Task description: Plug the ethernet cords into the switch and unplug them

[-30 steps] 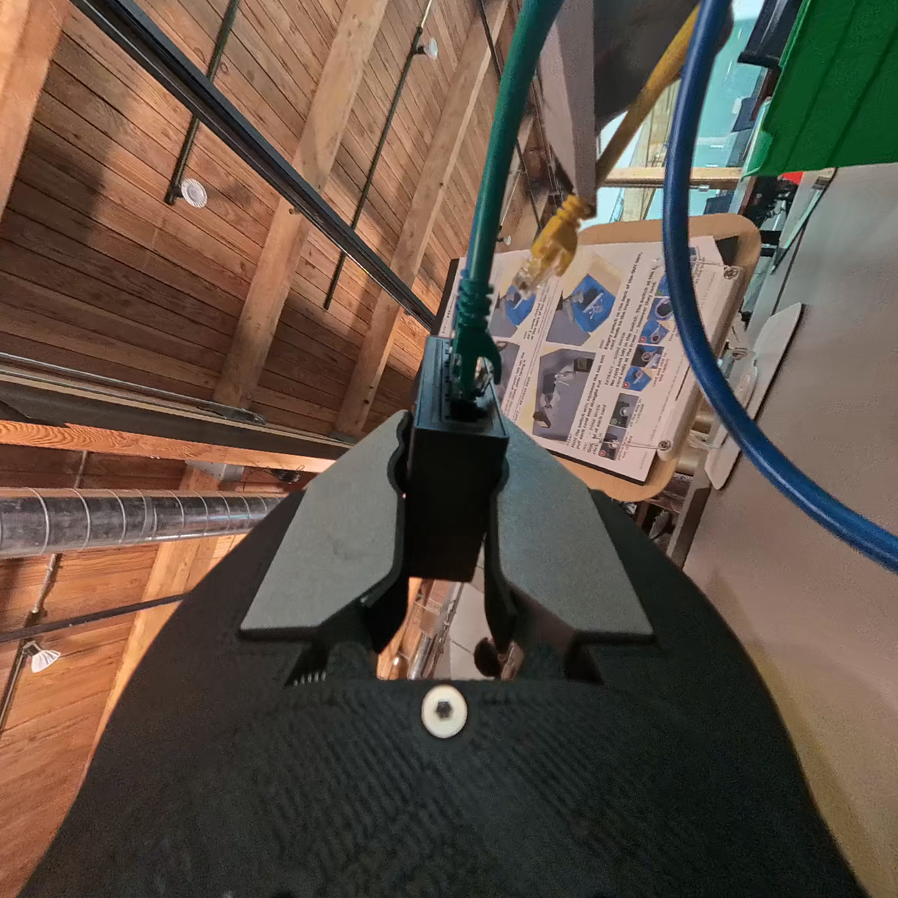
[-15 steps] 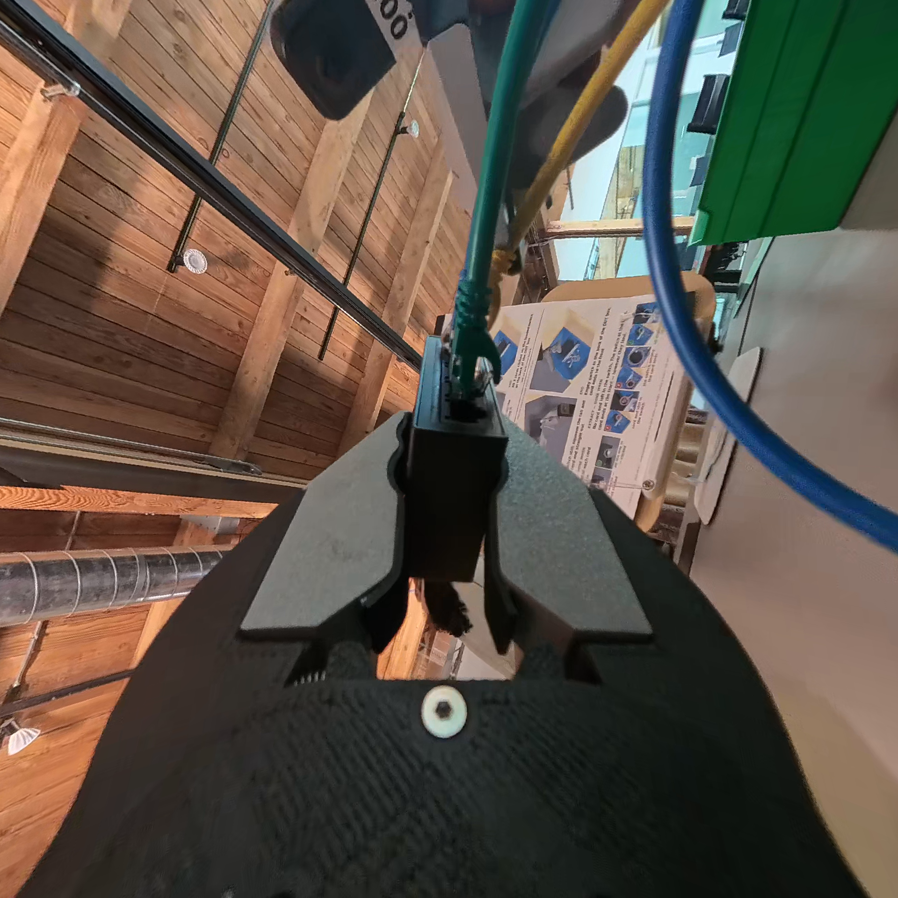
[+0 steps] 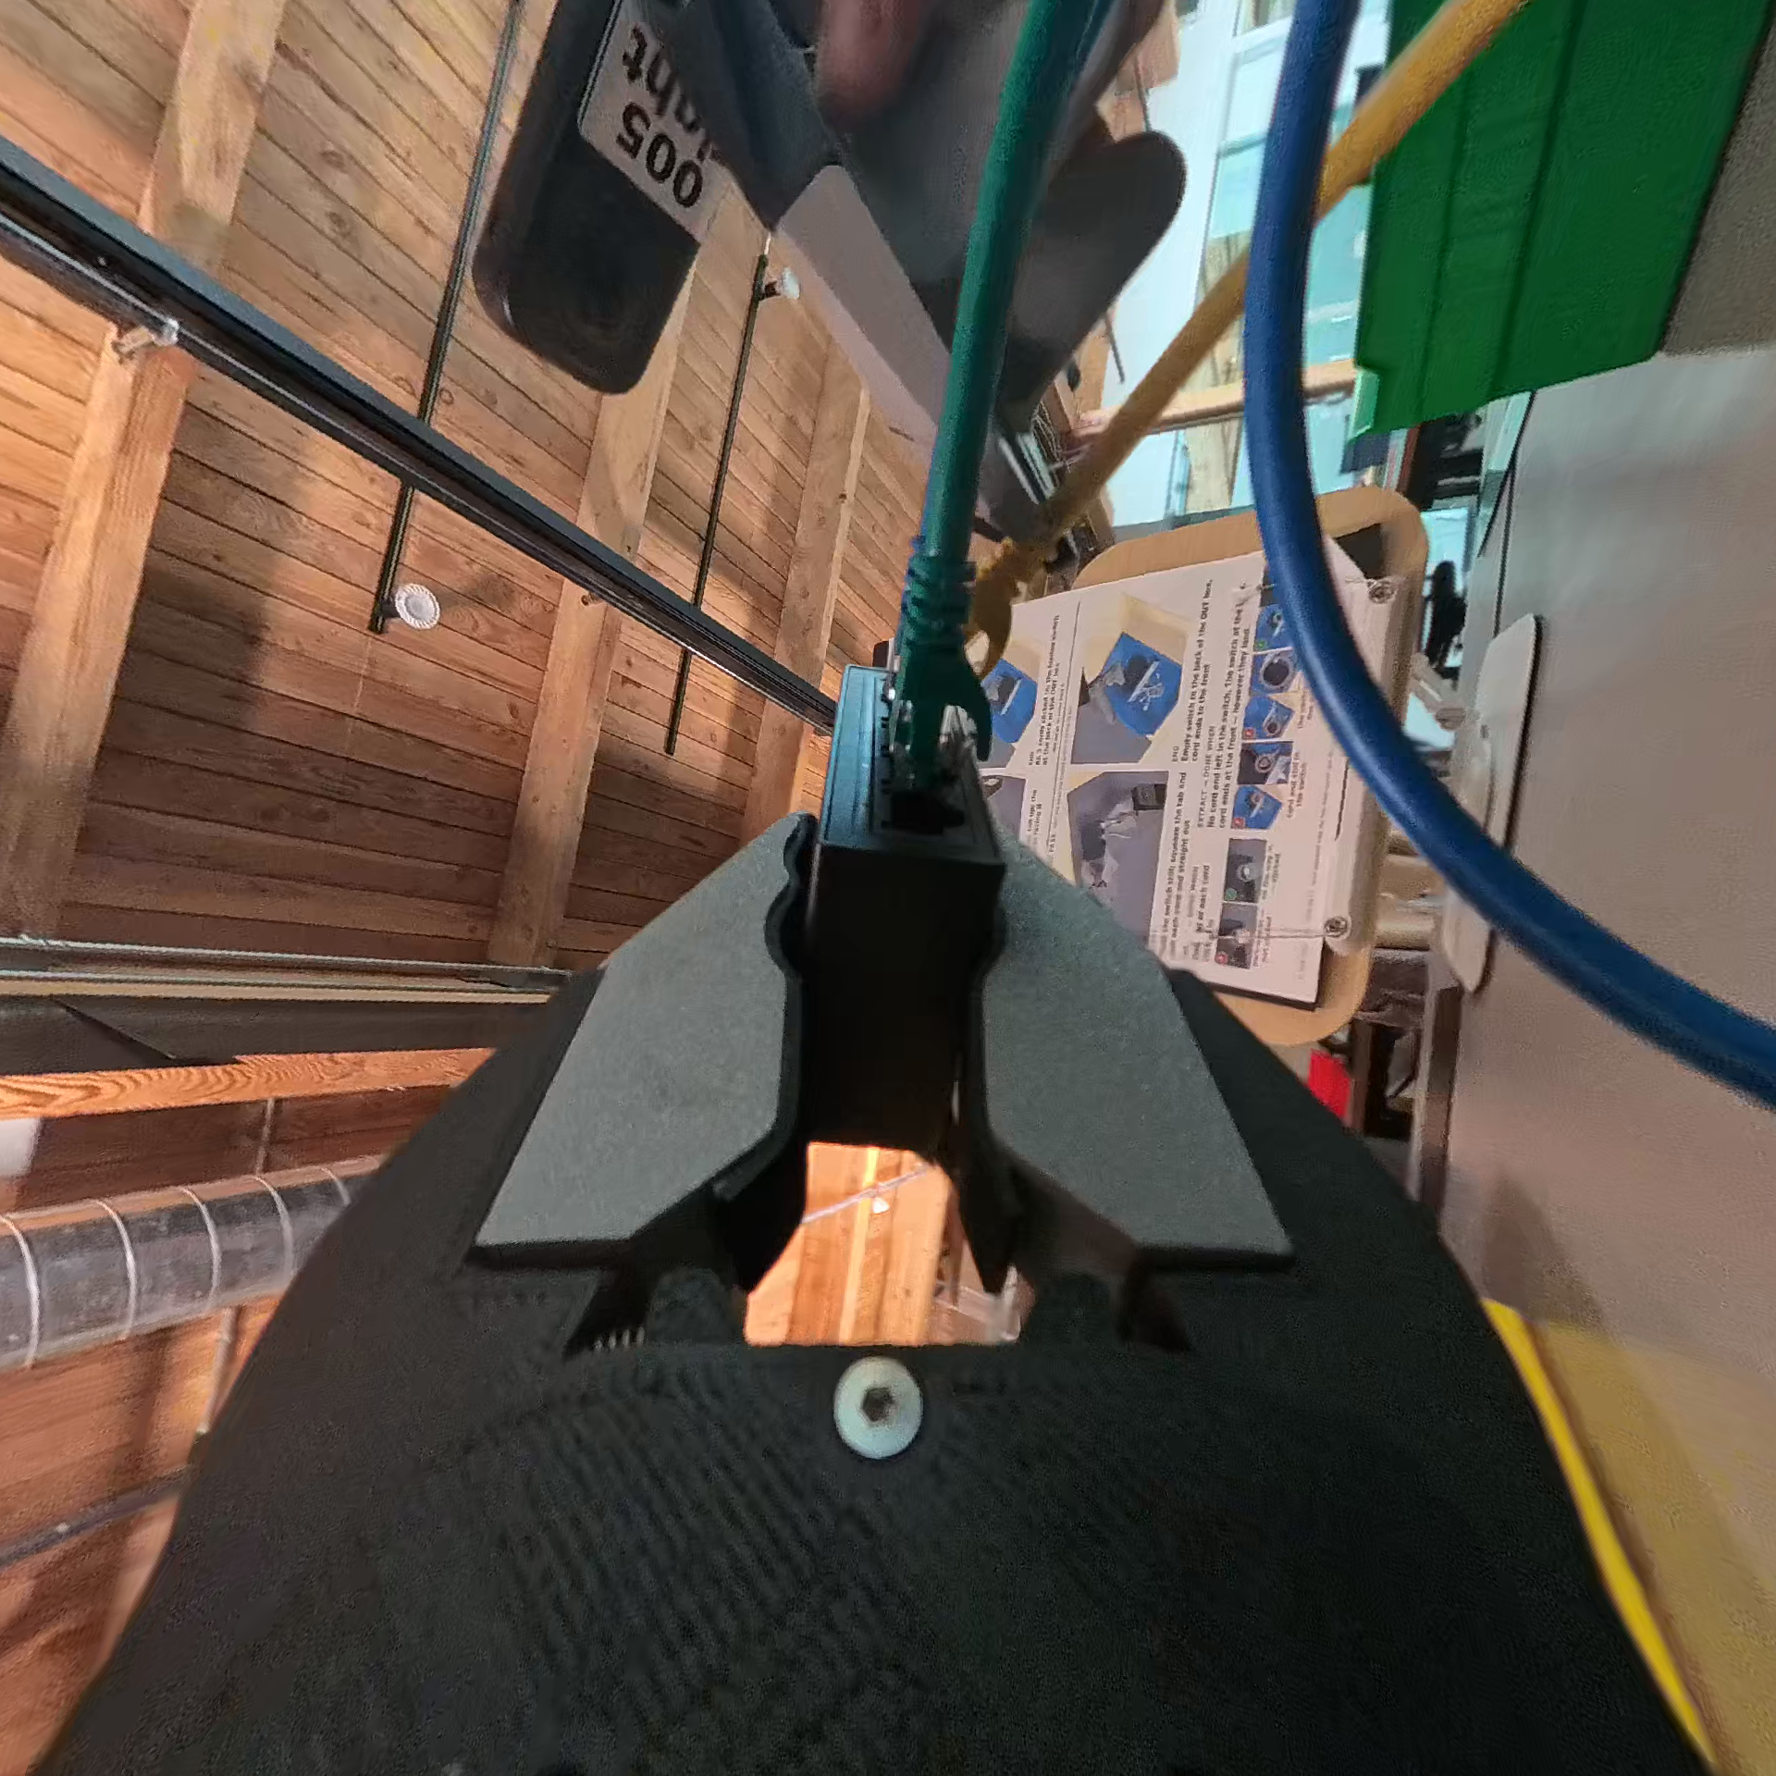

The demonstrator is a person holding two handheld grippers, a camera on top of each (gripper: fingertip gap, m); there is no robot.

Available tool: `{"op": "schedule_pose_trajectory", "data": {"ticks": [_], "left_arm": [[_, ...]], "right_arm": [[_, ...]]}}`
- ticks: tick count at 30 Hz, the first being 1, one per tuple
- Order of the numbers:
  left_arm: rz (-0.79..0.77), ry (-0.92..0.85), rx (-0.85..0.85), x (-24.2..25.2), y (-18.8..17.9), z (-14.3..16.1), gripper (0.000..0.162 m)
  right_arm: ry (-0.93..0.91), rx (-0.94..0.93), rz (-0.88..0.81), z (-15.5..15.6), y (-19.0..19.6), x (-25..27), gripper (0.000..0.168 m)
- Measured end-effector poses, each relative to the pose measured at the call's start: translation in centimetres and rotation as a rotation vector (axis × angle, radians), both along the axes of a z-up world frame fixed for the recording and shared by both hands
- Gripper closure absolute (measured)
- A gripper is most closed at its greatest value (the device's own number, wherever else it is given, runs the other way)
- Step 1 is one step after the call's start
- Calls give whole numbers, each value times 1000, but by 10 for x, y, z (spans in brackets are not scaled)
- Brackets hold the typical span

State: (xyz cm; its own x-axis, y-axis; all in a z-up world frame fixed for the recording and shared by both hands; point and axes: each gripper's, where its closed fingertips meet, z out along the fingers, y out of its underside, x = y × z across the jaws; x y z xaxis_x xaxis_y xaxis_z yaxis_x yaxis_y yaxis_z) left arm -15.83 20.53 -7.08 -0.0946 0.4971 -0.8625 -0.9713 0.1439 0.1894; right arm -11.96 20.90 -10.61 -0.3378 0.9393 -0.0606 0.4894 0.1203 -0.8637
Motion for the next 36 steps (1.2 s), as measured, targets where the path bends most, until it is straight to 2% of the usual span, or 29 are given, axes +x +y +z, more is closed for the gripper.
{"op": "schedule_pose_trajectory", "data": {"ticks": [13, 24, 36], "left_arm": [[51, 147, 55, 11, 4, -10, 133], [23, 119, 13, 18, 12, -27, 134], [22, 119, -11, 15, 17, -34, 134]], "right_arm": [[-111, -108, 22, -14, 2, 11, 162], [-129, -269, 110, -10, 1, 28, 163], [-159, -370, 89, -23, 17, 24, 164]]}}
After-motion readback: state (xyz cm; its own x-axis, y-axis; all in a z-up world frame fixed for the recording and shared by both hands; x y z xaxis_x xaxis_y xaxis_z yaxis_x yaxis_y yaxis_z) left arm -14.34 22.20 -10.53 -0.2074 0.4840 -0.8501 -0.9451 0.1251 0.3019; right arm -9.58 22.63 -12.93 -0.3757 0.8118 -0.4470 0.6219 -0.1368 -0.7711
